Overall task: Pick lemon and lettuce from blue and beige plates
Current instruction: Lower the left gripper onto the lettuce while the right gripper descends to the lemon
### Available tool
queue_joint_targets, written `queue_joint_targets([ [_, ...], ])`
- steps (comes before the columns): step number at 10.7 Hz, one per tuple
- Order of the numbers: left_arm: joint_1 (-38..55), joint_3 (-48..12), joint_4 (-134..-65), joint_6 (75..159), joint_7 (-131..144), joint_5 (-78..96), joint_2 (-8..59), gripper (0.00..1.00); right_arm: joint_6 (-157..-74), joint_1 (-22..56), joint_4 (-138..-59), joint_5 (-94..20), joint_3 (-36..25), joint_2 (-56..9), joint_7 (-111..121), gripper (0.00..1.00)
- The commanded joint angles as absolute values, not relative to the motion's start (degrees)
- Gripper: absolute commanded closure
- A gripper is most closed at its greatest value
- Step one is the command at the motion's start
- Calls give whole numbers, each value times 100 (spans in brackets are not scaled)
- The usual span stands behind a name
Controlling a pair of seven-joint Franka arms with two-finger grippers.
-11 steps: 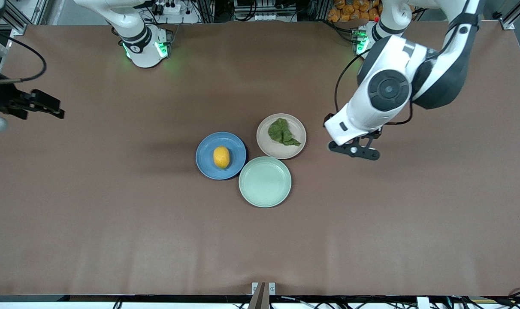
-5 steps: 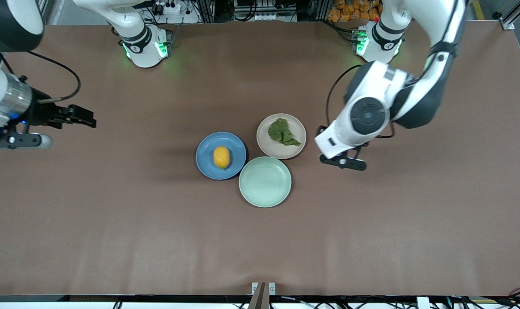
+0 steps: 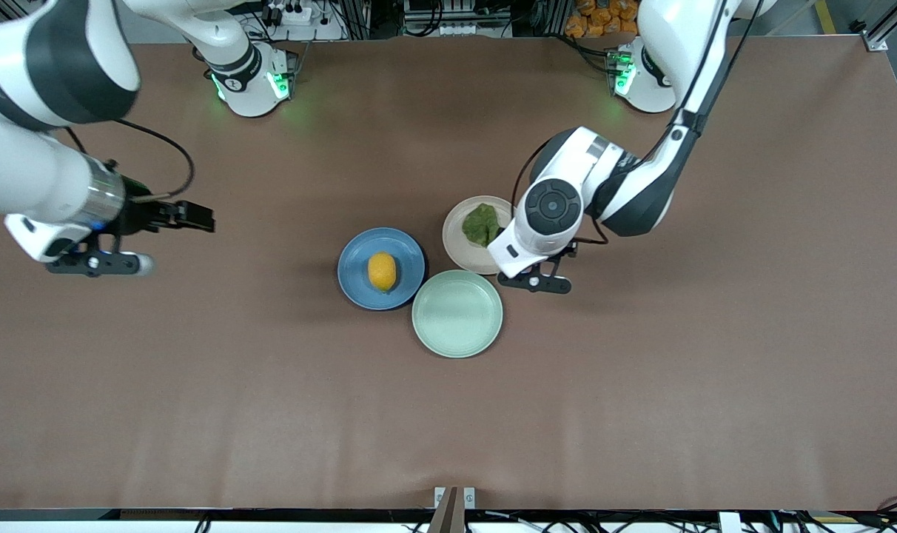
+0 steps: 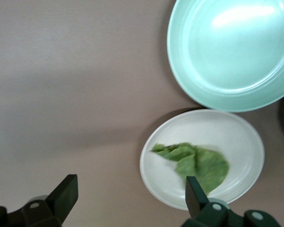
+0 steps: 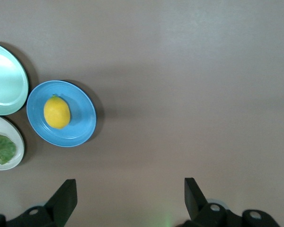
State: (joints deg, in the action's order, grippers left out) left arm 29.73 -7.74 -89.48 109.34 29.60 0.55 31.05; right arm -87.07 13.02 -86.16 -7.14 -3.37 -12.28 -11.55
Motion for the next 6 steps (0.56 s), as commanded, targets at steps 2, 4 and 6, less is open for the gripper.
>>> queue_joint_targets([
  [2,3357,-747,-9419,12037,3778,220,3287,0,-9112,1704,-8543,-826,-360,-1669,-1502,0],
  [4,3428,-773,-9860,12479,3841,220,3208,0,-9447,1932,-8543,-826,-360,-1906,-1599,0],
  [6,3419,-931,-10376,12916,3972,220,3007,0,-9815,2143,-8552,-826,-360,-2143,-1993,0],
])
